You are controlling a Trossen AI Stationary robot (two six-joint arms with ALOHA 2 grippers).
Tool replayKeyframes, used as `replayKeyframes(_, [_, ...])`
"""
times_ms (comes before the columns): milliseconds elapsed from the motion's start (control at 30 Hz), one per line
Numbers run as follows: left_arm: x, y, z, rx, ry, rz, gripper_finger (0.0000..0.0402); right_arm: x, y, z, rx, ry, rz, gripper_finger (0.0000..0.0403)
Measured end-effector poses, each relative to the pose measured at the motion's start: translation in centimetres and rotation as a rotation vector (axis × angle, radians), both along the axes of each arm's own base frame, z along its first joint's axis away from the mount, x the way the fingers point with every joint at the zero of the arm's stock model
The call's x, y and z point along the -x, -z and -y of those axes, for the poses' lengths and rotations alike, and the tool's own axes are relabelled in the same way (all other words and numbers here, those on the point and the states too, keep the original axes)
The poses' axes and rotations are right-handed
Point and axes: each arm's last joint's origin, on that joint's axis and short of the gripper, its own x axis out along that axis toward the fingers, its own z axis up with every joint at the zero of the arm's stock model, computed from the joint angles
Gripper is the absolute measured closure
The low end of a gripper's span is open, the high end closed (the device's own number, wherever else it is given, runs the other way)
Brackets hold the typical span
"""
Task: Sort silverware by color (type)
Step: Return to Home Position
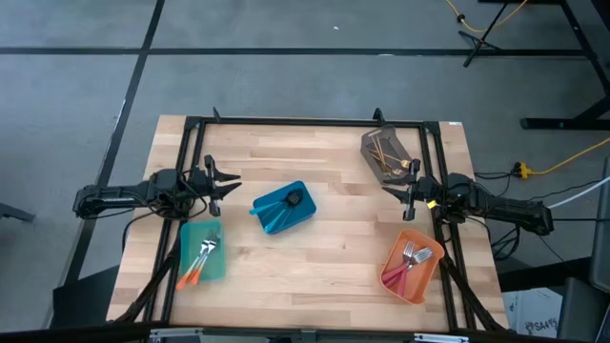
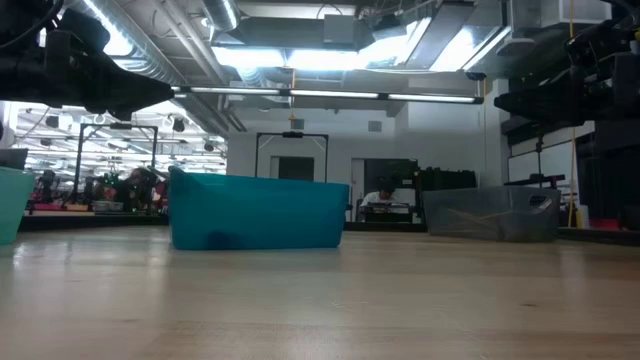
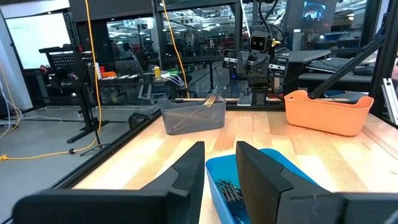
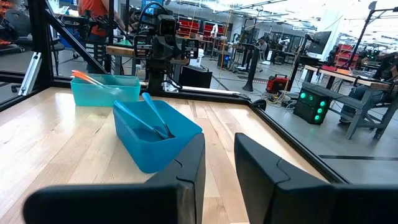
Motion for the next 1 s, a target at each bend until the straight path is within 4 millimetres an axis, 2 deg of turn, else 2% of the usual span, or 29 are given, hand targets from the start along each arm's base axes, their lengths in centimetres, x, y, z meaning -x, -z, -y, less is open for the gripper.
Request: replayKeyframes(1000, [0.0,0.0,0.0,0.0,0.0,0.0,0.0316,-0.09,0.12,0.01,-0.002,0.0,-0.014,0.0327])
